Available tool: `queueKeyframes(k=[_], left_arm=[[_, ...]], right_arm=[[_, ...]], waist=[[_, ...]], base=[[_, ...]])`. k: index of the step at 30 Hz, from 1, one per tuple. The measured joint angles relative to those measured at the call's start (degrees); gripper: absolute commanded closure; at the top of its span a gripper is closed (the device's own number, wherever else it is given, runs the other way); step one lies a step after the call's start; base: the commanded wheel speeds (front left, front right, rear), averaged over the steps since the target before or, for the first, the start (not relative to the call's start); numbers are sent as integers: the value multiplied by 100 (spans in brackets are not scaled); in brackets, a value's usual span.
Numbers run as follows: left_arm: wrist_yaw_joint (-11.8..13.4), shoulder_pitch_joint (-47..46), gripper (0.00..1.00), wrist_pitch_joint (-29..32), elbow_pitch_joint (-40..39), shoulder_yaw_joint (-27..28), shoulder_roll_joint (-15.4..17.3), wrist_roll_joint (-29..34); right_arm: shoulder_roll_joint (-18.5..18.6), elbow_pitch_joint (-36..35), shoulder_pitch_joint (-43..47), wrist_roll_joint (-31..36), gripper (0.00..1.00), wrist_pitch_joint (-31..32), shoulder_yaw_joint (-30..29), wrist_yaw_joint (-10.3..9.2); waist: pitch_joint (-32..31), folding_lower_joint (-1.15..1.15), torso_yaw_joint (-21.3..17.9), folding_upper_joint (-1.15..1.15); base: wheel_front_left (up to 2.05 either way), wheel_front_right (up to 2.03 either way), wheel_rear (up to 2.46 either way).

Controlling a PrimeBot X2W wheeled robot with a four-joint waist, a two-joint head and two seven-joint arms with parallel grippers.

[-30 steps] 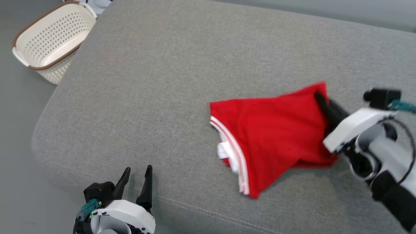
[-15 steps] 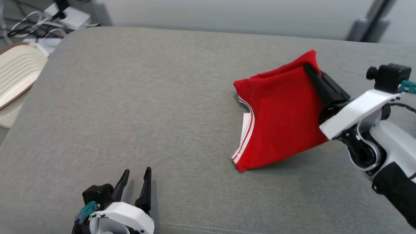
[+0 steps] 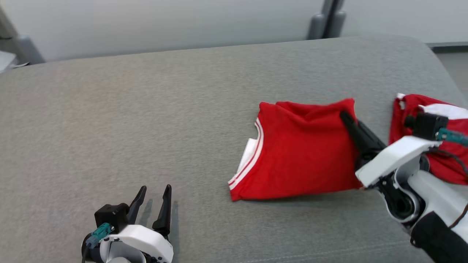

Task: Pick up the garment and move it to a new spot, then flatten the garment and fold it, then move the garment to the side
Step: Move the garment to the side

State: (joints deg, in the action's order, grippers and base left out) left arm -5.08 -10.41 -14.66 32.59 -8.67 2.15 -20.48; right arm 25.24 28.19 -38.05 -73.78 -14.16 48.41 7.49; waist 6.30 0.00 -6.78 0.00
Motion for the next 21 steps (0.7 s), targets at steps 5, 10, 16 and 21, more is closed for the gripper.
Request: queueKeyframes(k=[5,10,16,21], left_arm=[[-66,1,0,0,-2,143,3,137],[-99,1,0,0,-51,320,8,299],[-142,-12,0,0,-141,357,7,396],[-151,-119,0,0,-197,337,9,448]], right_arm=[[-112,46,321,-23,100,0,-148,0],[-196,38,475,76,100,0,-371,0],[-213,47,687,147,100,0,-573,0],[-244,264,529,620,100,0,-806,0]], waist=[[-22,0,-396,0],[0,0,-792,0],[136,0,-1080,0],[399,0,-1162,0]], base=[[0,0,0],[0,0,0],[0,0,0],[0,0,0]])
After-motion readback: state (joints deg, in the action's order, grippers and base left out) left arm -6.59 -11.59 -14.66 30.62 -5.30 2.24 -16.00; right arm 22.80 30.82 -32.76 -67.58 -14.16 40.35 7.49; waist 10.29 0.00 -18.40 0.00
